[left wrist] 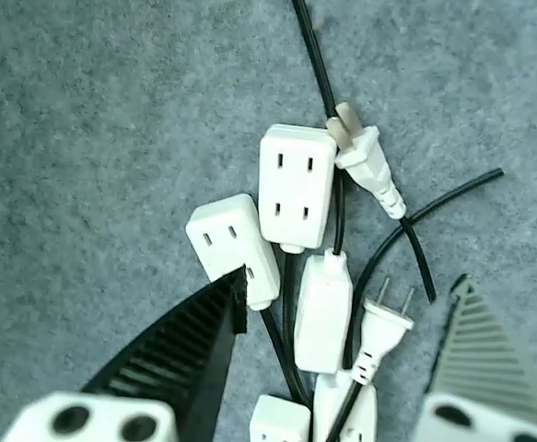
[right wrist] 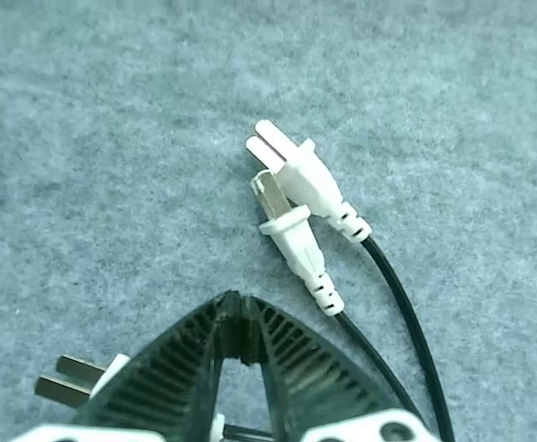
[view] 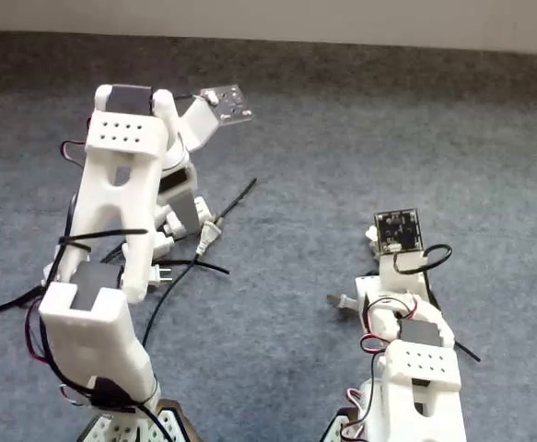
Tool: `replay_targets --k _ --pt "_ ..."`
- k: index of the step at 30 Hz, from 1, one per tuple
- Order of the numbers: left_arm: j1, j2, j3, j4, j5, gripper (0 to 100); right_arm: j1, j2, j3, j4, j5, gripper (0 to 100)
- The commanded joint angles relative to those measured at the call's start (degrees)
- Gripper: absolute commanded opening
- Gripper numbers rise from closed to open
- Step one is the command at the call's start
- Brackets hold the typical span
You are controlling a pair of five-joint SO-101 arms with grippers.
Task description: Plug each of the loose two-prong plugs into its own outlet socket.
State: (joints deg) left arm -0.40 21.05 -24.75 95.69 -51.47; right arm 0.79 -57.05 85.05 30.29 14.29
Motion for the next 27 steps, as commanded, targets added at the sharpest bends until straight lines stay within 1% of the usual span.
replay_targets --k 1,10,13,18,20,24,27 --pt "0.8 5.2 -6.9 -1.6 -0.3 33 0.5 -0.4 -0.4 -1.7 0.4 0.9" --pt "0.7 21.6 -23.9 3.6 -0.4 33 0.3 -0.2 -0.3 -1.9 0.4 0.9" --pt "0.0 25.5 -27.6 3.8 -0.4 33 0.3 0.0 0.0 -3.1 0.4 0.9" --pt "-0.8 29.9 -30.6 4.0 -0.4 33 0.3 -0.5 1.7 -5.1 0.4 0.9" --pt "-1.4 30.5 -30.5 4.0 -0.5 33 0.3 -0.5 1.7 -5.1 0.4 0.9" --pt "-2.6 30.8 -30.4 4.7 -3.3 33 0.4 -0.5 1.7 -5.1 0.4 0.9" --pt "-2.9 30.9 -30.3 4.7 -3.2 33 0.4 -0.5 1.6 -5.1 0.4 0.9"
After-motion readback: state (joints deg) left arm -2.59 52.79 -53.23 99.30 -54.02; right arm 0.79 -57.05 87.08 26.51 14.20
